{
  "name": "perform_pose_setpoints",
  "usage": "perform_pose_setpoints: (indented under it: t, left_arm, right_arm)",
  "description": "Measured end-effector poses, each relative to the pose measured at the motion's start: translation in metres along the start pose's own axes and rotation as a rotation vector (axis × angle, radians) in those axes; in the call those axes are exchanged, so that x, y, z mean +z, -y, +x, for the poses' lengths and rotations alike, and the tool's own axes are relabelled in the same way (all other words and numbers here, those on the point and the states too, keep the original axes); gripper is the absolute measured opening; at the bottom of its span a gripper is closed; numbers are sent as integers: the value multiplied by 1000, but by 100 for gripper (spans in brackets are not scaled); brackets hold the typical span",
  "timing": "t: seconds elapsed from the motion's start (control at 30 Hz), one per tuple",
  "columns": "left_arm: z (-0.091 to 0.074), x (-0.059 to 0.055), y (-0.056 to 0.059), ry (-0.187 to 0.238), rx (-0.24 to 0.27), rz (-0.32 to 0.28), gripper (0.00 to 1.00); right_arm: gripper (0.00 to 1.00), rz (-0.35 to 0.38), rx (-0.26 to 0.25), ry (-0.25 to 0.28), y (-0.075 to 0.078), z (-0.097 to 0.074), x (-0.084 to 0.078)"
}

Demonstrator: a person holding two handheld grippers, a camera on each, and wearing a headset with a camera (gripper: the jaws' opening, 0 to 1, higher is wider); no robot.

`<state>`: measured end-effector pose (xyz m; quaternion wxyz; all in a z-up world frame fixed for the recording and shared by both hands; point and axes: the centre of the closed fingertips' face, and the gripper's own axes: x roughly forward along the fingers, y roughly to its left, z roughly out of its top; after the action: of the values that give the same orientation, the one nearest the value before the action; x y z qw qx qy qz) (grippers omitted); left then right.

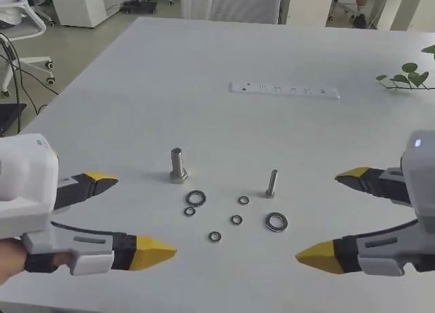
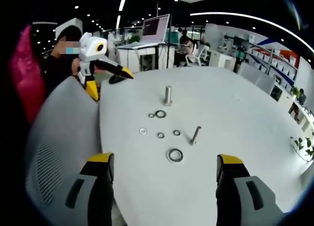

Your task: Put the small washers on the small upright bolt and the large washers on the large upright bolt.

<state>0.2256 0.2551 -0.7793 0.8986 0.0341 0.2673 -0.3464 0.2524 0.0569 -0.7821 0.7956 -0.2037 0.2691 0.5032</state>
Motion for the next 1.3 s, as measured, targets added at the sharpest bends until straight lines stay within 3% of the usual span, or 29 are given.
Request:
perform_pose_setpoints:
  t: [0.33, 0.47, 0.6, 0.83, 1.3]
  left_arm:
    - [3, 4, -1, 7, 1, -2, 95]
    - [3, 3, -1, 7, 3, -4, 95]
    - [4, 3, -1, 8, 2, -4, 95]
    - [4, 2, 0, 6, 1, -8, 94]
    - [6, 2, 0, 3, -1, -16, 93]
  right_arm:
    - [76, -11, 7, -51, 11, 22, -1]
    - [69, -40, 3, -116, 16, 29, -9]
    - [62, -37, 17, -129, 17, 36, -10]
    - [51, -59, 39, -197, 18, 46, -19]
    - [44, -98, 78, -267, 25, 65, -26]
